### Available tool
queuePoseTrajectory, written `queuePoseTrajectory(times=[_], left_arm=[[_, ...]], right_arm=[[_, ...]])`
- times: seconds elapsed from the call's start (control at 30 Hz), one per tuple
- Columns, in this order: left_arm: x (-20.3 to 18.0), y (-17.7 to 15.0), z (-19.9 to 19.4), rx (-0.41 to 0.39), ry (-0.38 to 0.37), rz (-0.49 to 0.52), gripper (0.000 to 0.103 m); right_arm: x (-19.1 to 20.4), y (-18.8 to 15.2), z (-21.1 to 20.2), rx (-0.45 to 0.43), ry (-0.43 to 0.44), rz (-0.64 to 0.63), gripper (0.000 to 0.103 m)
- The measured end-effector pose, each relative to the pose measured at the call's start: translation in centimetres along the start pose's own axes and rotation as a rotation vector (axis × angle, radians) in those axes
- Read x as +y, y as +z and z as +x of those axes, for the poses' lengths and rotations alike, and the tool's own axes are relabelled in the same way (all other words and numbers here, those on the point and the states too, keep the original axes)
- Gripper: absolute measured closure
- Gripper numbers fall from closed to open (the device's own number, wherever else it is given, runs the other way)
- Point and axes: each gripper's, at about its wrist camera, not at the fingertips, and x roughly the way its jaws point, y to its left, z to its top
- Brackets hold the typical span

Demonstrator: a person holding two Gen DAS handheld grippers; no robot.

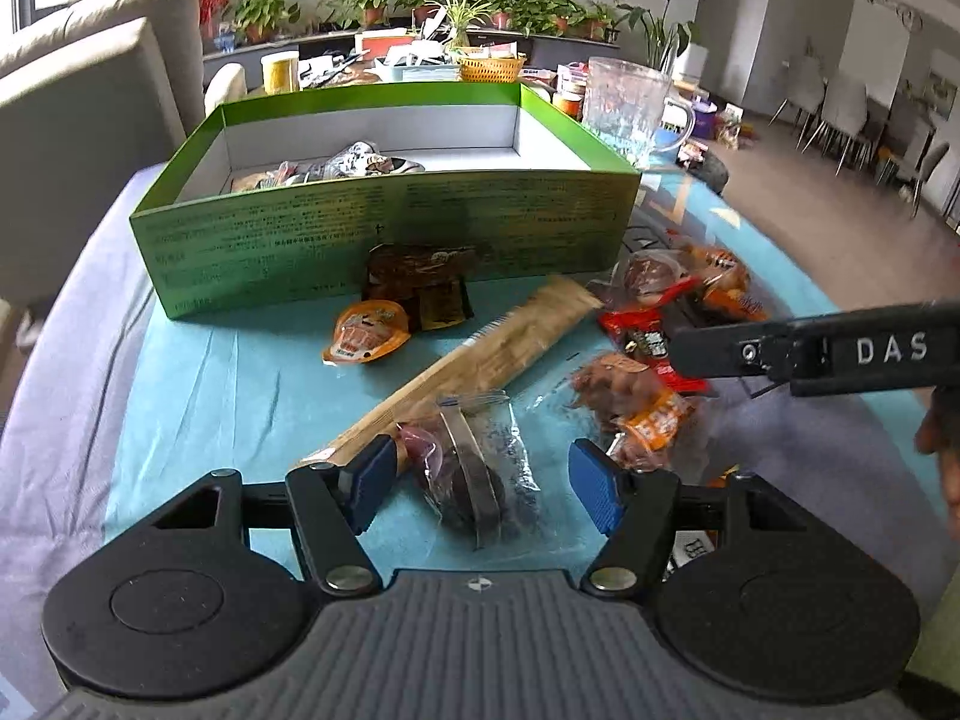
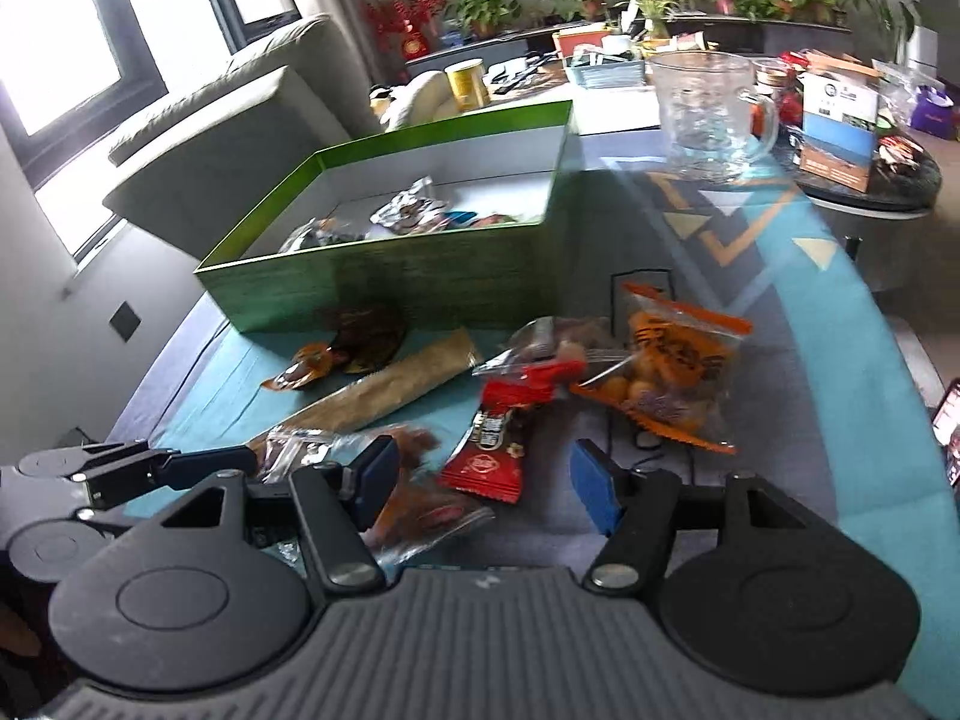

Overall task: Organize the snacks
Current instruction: 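Grasp clear dark-snack packet with left while right grasps clear bag of brown snacks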

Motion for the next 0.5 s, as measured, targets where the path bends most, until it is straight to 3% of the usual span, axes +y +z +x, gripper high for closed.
queuePoseTrajectory(times=[0.13,0.3,0.5], left_arm=[[0.1,0.0,0.2,0.000,0.012,0.007,0.042],[1.2,0.5,-0.3,0.001,0.002,-0.087,0.050],[1.1,0.6,-2.0,-0.032,0.055,-0.090,0.047]], right_arm=[[0.0,0.0,0.5,0.007,0.020,0.007,0.053],[-0.1,0.2,0.7,0.002,0.035,0.010,0.053],[-0.7,0.0,0.3,-0.014,0.037,0.034,0.053]])
